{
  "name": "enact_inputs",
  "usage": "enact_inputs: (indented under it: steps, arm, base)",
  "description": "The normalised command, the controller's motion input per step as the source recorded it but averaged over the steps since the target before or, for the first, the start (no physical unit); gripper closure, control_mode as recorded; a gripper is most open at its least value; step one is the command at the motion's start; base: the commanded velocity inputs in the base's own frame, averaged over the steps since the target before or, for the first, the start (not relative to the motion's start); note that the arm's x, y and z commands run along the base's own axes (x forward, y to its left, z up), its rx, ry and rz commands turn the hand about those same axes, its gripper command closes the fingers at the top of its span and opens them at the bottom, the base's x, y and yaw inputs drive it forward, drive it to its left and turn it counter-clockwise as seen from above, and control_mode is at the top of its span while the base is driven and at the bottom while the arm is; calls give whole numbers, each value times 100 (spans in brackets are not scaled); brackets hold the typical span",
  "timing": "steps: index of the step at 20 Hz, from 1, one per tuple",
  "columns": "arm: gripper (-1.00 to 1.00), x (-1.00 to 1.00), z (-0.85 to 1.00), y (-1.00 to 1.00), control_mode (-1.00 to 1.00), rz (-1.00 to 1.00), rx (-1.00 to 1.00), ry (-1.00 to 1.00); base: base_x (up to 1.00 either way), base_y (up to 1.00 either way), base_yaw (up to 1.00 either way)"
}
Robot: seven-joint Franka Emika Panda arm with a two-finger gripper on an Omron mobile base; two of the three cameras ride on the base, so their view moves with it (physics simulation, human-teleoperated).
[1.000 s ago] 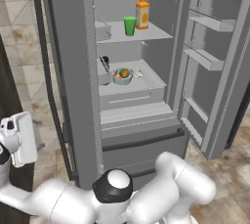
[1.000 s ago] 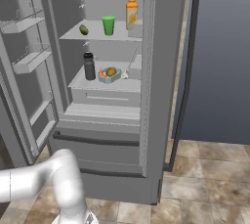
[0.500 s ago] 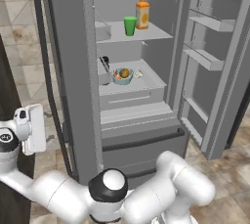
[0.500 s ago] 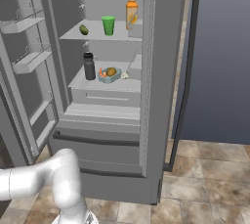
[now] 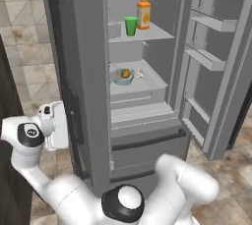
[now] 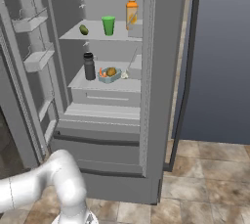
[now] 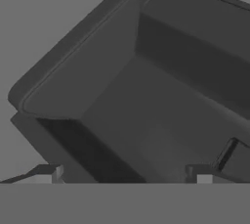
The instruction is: Place the tupperware on the second highest shelf of the fridge. Make space for the tupperware among the existing items by rearranging them on the shelves if needed. Close the fridge door when finished.
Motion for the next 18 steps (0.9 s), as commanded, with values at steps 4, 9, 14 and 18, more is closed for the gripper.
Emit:
enact_inputs:
  steps: [4, 9, 14, 18]
  arm:
    - [-100, 0, 0, -96, -100, 10, 0, 0]
    - [-100, 14, 0, -82, -100, 10, 0, 0]
    - [-100, 58, 1, -59, -100, 3, 0, 1]
    - [-100, 98, 17, -38, -100, 0, 0, 10]
  base:
    - [0, 0, 0]
    - [0, 0, 0]
    - [0, 0, 0]
    - [0, 0, 0]
